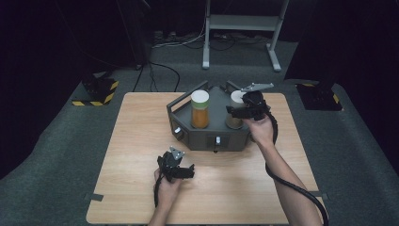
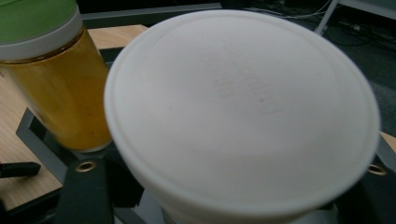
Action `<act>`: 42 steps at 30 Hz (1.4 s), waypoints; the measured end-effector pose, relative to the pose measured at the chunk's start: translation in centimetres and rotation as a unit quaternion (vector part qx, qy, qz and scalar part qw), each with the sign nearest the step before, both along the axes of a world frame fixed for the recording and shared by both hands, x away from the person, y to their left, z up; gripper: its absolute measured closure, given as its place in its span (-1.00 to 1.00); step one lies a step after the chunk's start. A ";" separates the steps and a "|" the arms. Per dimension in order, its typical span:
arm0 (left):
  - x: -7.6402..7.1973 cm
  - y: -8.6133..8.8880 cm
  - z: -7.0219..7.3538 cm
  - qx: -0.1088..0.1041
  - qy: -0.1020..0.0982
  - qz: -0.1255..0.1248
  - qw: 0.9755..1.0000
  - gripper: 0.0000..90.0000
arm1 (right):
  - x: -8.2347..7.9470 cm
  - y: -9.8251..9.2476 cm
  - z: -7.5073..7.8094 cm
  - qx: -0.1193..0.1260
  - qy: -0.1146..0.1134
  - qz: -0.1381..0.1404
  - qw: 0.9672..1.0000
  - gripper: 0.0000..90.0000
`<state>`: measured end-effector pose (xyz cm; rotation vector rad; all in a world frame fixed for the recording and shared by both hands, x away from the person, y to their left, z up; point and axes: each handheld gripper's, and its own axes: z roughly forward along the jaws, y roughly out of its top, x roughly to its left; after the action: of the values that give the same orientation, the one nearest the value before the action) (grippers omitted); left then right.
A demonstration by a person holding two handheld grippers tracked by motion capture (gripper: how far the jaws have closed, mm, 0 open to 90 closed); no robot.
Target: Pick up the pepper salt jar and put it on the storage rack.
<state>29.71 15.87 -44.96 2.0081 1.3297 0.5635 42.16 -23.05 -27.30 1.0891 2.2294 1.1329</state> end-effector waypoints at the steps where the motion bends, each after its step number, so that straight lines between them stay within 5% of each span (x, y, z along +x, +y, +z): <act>1: 0.0 0.0 0.0 0.000 0.000 0.000 1.000 -0.94 | 0.1 -0.1 0.0 0.007 0.003 -0.003 1.000 -0.50; 13: 0.0 0.0 0.0 0.000 0.000 0.000 1.000 -0.94 | -0.4 -1.3 -0.6 0.029 0.000 -0.002 1.000 -0.84; 29: 0.0 0.0 0.0 0.000 0.000 0.000 1.000 -0.94 | -2.9 -4.8 -2.2 0.064 -0.012 0.003 0.998 -0.87; 42: 0.0 0.0 0.0 0.000 0.000 0.000 1.000 -0.94 | -4.5 -6.7 -3.3 0.064 -0.012 0.005 0.998 -0.86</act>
<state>29.71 15.85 -44.96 2.0080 1.3304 0.5644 37.66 -29.80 -30.59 1.1099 2.1711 1.3019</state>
